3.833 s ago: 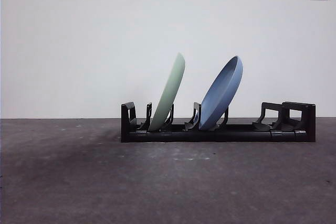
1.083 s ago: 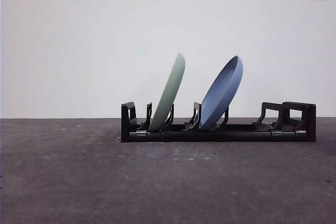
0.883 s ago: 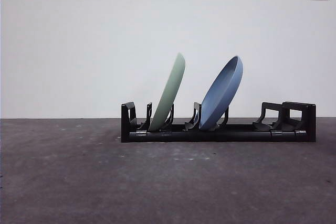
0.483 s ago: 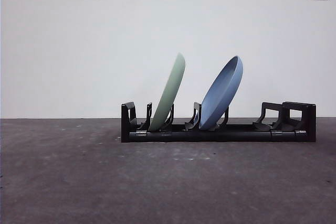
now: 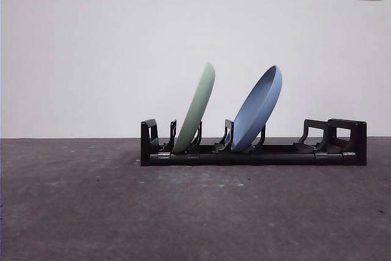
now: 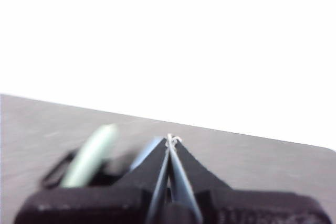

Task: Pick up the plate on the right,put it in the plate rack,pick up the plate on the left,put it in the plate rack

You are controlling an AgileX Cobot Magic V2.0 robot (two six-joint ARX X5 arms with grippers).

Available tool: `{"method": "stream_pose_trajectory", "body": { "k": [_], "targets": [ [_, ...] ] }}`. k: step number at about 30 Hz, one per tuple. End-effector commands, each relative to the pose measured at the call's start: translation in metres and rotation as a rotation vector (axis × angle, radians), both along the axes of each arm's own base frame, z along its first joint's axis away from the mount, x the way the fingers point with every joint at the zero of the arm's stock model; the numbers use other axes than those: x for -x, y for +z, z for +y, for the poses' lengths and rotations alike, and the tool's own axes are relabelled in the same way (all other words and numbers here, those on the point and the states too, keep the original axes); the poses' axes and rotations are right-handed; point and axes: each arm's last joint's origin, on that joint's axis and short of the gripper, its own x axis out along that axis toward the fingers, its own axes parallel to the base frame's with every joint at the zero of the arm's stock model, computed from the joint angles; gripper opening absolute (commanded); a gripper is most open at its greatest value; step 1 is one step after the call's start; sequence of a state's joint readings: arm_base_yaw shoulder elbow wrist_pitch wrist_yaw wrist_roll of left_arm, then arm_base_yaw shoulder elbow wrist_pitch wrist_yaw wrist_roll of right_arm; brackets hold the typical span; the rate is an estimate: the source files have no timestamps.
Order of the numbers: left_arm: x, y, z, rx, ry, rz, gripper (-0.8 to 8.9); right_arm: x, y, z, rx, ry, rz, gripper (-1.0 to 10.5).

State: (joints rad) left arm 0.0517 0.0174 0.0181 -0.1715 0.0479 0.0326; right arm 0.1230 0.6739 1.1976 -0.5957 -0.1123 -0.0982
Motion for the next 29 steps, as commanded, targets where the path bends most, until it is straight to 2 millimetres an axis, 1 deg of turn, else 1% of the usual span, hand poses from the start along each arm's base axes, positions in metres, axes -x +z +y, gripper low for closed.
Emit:
{"method": "stream_pose_trajectory", "body": {
  "k": [1, 2, 3, 4, 10, 16, 21, 27, 29],
  "targets": [
    [-0.001, -0.003, 0.0, 0.007, -0.002, 0.003, -0.03, -0.002, -0.043, -0.006, 0.017, -0.061, 0.027, 0.0],
    [-0.001, -0.003, 0.0, 0.007, -0.002, 0.003, -0.03, -0.002, -0.062, -0.007, 0.016, -0.081, 0.014, 0.0],
    [-0.001, -0.003, 0.0, 0.007, -0.002, 0.003, -0.03, -0.003, -0.074, -0.008, 0.015, -0.09, 0.005, 0.0],
    [-0.001, -0.003, 0.0, 0.007, -0.002, 0.003, -0.03, -0.004, -0.09, -0.009, 0.014, -0.098, -0.008, 0.0],
    [-0.001, -0.003, 0.0, 0.007, -0.002, 0.003, -0.03, -0.008, -0.168, -0.01, 0.012, -0.113, -0.047, 0.0],
    [-0.001, -0.003, 0.0, 0.007, -0.002, 0.003, -0.03, -0.006, -0.226, -0.011, 0.012, -0.151, -0.016, 0.0],
    [-0.001, -0.003, 0.0, 0.007, -0.001, 0.003, -0.03, -0.006, -0.256, -0.011, 0.014, -0.172, 0.017, 0.0],
    [-0.001, -0.003, 0.0, 0.007, -0.002, 0.003, -0.03, -0.007, -0.28, -0.011, -0.003, -0.173, 0.051, 0.0],
    [-0.001, -0.003, 0.0, 0.007, -0.002, 0.003, -0.03, -0.005, -0.284, -0.012, -0.003, -0.187, 0.092, 0.0]
  ]
}}
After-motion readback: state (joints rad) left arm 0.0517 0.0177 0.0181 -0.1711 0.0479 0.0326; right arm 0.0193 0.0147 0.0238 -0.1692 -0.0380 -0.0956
